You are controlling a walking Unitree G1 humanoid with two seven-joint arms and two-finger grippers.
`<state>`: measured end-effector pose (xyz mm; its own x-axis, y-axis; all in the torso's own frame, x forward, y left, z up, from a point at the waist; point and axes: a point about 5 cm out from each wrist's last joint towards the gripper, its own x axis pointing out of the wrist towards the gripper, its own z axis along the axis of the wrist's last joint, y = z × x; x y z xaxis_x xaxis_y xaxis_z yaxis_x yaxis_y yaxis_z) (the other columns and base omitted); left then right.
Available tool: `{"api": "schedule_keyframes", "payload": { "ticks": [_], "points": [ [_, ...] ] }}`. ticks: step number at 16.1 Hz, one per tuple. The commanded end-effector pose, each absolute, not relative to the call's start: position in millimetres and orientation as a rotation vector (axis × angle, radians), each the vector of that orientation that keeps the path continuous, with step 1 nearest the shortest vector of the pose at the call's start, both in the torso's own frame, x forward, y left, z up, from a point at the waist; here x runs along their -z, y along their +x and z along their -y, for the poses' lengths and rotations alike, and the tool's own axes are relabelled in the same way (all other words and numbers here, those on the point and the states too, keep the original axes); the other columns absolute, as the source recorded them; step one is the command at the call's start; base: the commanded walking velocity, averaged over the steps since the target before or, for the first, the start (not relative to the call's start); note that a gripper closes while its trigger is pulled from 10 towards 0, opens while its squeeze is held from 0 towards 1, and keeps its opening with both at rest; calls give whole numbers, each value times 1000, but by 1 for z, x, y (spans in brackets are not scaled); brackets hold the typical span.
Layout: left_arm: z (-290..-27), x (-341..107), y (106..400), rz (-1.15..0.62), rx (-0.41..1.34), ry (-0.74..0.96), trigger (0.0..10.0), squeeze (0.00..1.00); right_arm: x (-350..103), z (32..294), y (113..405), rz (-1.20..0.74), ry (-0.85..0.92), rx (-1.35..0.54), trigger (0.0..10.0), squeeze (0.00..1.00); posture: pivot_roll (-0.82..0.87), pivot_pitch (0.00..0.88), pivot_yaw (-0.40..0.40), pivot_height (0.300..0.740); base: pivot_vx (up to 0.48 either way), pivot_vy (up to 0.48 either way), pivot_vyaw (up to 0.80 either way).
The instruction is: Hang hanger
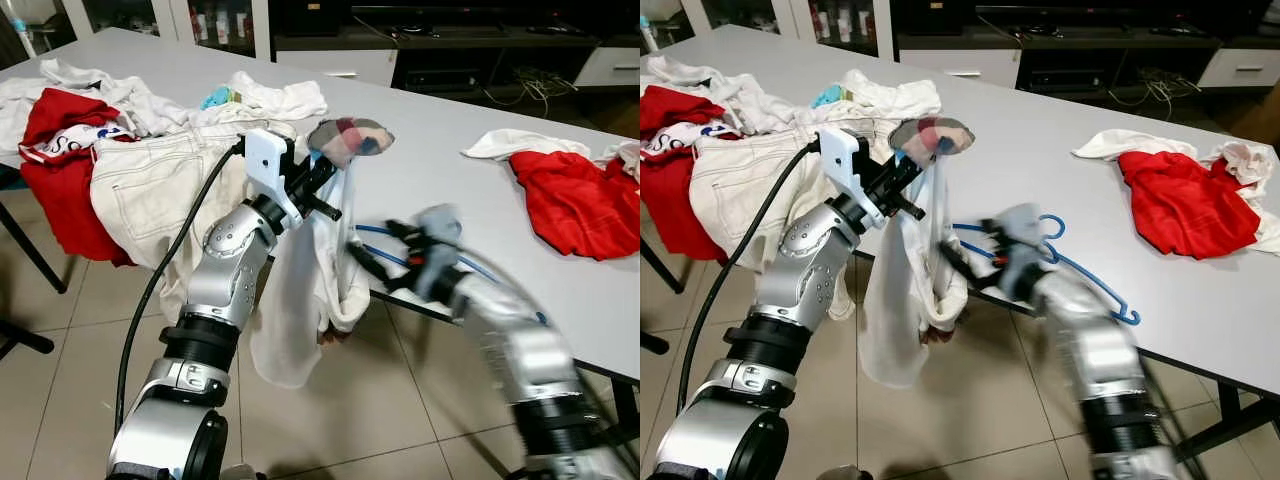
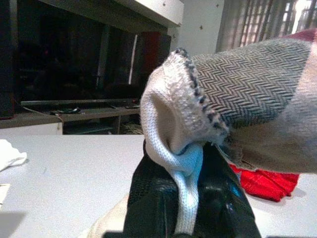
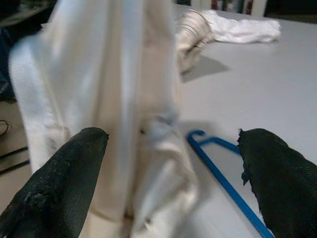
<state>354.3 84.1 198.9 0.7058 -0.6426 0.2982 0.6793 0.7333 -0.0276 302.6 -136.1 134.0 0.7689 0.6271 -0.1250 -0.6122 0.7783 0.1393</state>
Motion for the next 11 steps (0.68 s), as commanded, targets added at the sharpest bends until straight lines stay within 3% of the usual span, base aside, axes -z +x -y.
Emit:
{"api": "schedule_keyframes", "payload": {
  "ticks": [1, 8, 9, 11],
  "points": [
    [-81, -204, 352, 299, 755, -124, 10000, 0, -136, 137, 296, -172, 135, -728, 10000, 1000, -53, 0, -8, 740, 0, 0, 0],
    [-69, -208, 351, 305, 796, -143, 10000, 0, -140, 98, 290, -147, 219, -871, 10000, 1000, -67, 0, 1, 740, 0, 0, 0],
    [-67, -208, 349, 305, 805, -148, 10000, 0, -135, 94, 292, -167, 182, -867, 10000, 55, -61, 0, -1, 740, 0, 0, 0],
    [-63, -207, 346, 304, 819, -160, 10000, 0, -127, 92, 298, -198, 149, -808, 10000, 0, -57, 0, -2, 740, 0, 0, 0]
  ]
}}
